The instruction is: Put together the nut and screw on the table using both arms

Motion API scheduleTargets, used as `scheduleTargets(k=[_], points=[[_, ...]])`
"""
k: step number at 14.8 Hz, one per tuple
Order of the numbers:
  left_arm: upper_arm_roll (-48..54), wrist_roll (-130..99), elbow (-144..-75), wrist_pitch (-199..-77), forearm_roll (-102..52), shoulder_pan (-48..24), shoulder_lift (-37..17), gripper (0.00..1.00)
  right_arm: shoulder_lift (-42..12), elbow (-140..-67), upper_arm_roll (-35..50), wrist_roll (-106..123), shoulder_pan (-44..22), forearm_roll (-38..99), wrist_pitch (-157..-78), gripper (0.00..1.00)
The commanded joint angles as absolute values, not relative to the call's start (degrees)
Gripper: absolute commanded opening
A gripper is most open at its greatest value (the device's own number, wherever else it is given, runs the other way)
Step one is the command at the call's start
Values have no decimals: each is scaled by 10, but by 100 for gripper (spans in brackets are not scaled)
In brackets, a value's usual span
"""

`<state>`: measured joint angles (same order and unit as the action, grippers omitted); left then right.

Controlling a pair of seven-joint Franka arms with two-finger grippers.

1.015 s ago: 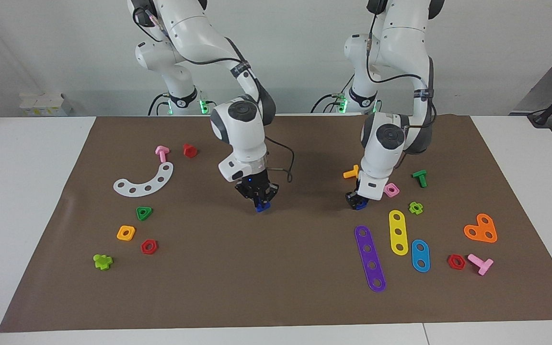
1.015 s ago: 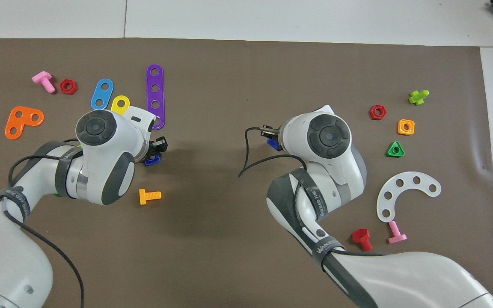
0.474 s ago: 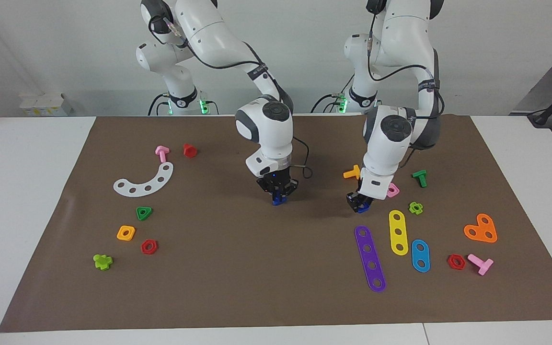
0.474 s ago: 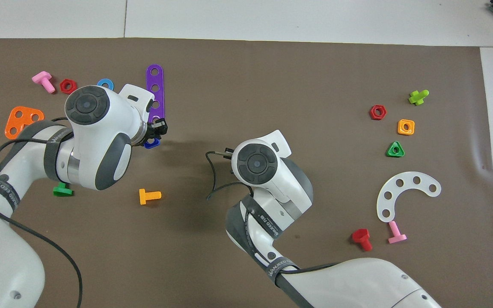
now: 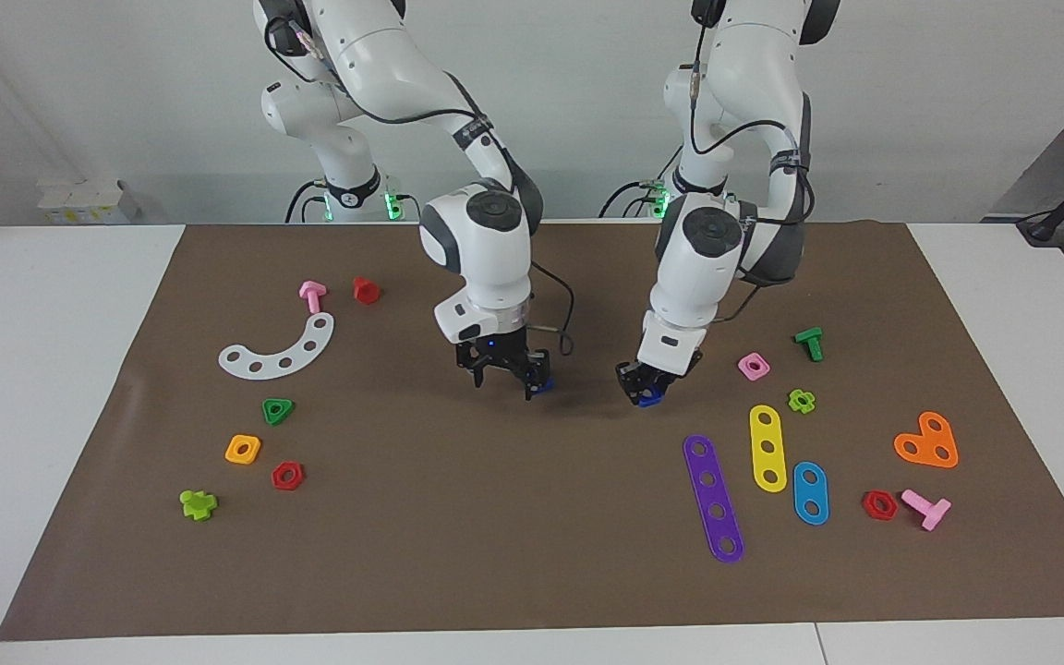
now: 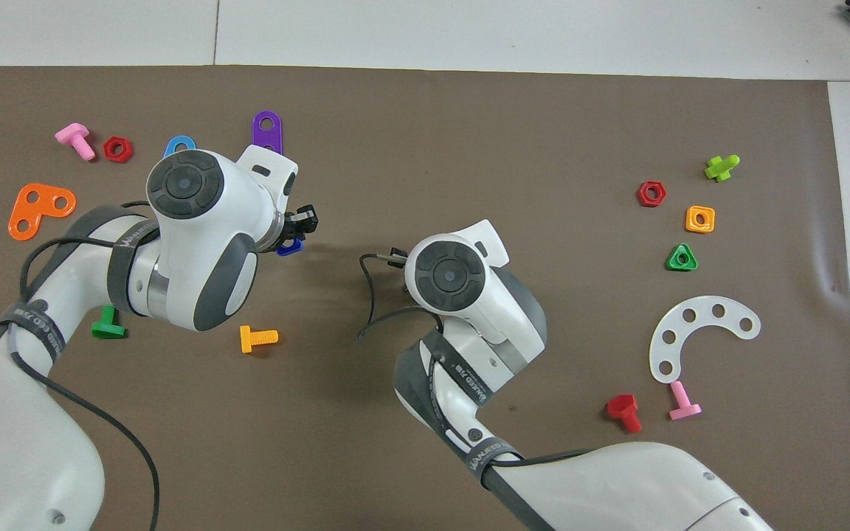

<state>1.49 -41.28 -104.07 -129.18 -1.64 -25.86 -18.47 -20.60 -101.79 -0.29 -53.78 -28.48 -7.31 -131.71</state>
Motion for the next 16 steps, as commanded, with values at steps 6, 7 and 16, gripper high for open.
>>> scheduleTargets(k=[6, 7, 16], points=[[5, -495, -1018, -1299, -26, -373, -209, 0, -86, -1045, 4, -362, -148, -25, -1200, 100], [5, -496, -1018, -1300, -27, -380, -214, 0, -75, -1045, 5, -333, -131, -24, -1183, 100], [6, -516, -1029, -1323, -27, -409, -234, 0, -2, -1031, 3, -155, -32, 14, -1086, 100]])
